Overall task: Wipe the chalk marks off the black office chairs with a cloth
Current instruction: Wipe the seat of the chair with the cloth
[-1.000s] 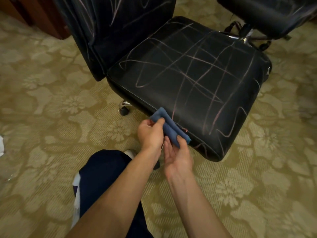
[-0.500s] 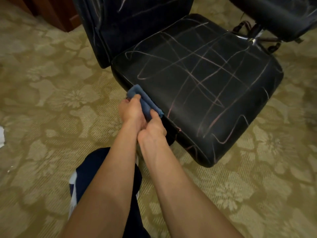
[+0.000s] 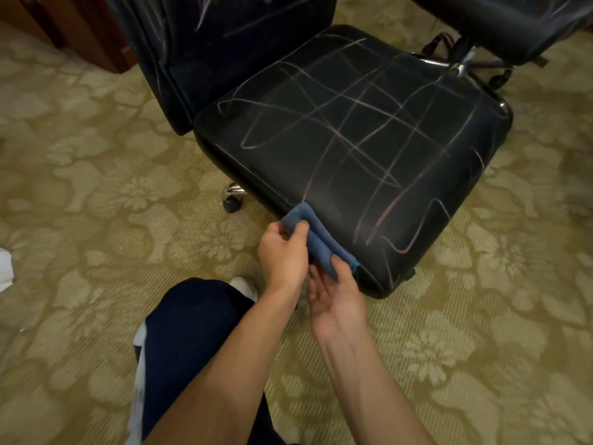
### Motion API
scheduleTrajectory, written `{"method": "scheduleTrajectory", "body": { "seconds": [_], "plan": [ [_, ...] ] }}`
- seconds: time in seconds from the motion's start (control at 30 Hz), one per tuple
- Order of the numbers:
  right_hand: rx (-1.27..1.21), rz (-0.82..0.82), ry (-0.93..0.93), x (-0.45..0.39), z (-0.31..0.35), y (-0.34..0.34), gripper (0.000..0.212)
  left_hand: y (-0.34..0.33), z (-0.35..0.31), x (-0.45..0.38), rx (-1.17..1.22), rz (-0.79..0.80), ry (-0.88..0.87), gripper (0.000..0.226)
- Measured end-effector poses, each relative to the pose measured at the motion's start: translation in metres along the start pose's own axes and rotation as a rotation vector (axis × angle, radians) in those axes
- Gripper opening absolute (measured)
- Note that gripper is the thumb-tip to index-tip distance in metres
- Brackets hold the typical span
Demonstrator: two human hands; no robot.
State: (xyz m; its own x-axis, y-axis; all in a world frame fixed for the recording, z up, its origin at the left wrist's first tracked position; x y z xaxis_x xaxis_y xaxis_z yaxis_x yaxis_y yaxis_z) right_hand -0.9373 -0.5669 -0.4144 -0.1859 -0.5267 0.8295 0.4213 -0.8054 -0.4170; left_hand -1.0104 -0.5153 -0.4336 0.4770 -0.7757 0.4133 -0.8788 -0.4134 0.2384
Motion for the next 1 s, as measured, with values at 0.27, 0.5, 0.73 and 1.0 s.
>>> {"method": "scheduleTrajectory", "body": {
  "seconds": [0.27, 0.5, 0.73, 1.0],
  "plan": [
    [-0.010, 0.009, -0.109, -0.008, -0.033, -0.095, 0.015, 0.027, -0.038, -0.081, 0.026, -0.225, 0.071, 0.019],
    [-0.037, -0.026, -0.099, 0.001, -0.042, -0.116, 0.022, 0.035, -0.049, -0.099, -0.009, -0.259, 0.055, 0.019],
    [0.005, 0.027, -0.122, 0.003, -0.011, -0.024, 0.030, 0.003, -0.015, -0.014, -0.018, -0.093, -0.023, 0.013],
    [0.085, -0.015, -0.028, 0.000, 0.025, 0.002, 0.026, -0.017, -0.007, -0.001, 0.001, -0.022, -0.028, 0.015]
  ]
}}
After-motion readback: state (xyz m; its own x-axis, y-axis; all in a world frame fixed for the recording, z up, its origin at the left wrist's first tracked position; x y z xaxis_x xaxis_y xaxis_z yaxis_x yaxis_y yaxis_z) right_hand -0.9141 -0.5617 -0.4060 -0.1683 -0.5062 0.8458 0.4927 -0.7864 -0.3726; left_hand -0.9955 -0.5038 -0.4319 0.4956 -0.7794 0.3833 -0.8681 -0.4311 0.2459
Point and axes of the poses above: each hand's wrist, its own x-axis away from the middle knuckle, its own y-axis out of the back of the hand, z = x × y, the point moved 2 cm from there along -x, towards the middle knuckle, and after that the axes turned 10 degrees about -x, right-handed, at the moved point
